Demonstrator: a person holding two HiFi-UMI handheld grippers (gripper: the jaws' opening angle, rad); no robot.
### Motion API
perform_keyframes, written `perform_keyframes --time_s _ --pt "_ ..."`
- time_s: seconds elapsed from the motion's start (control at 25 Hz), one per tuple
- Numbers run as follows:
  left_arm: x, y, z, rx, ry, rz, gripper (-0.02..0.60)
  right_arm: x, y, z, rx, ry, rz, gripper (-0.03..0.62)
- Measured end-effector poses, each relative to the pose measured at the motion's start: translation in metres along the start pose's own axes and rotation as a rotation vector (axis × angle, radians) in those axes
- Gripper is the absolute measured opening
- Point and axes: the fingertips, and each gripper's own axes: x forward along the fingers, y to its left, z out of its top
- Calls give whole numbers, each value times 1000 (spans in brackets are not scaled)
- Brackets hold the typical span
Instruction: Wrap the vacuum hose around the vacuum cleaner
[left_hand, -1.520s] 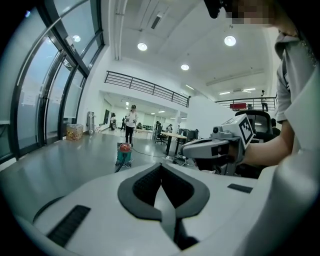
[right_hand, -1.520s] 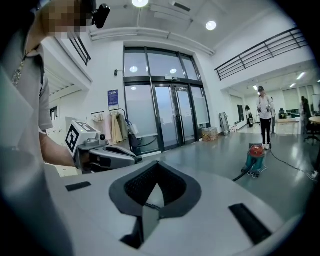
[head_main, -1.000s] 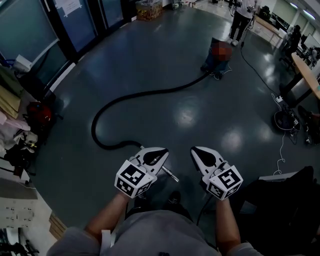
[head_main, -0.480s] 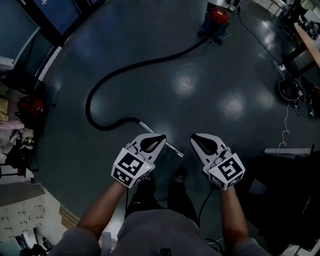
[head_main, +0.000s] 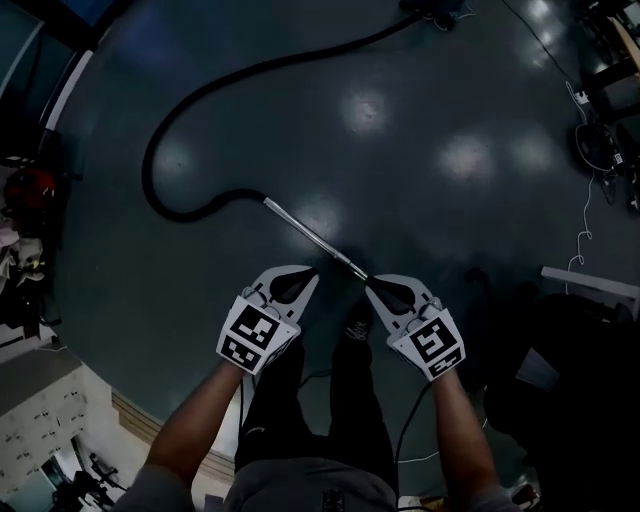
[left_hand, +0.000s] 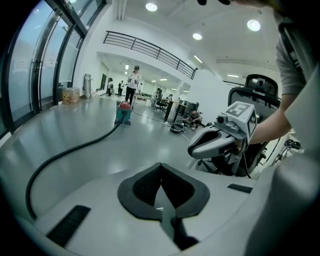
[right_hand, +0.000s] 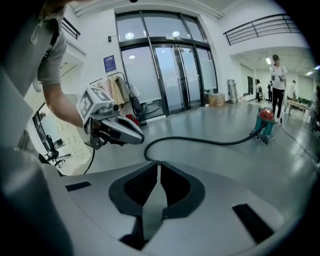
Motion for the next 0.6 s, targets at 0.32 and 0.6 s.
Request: perform_keyframes --time_s 0.32,0.6 --pt "88 112 -91 -135 36 7 7 153 -79 -138 164 212 55 6" --pt "161 145 -232 -96 171 -45 7 243 -108 -273 227 274 20 72"
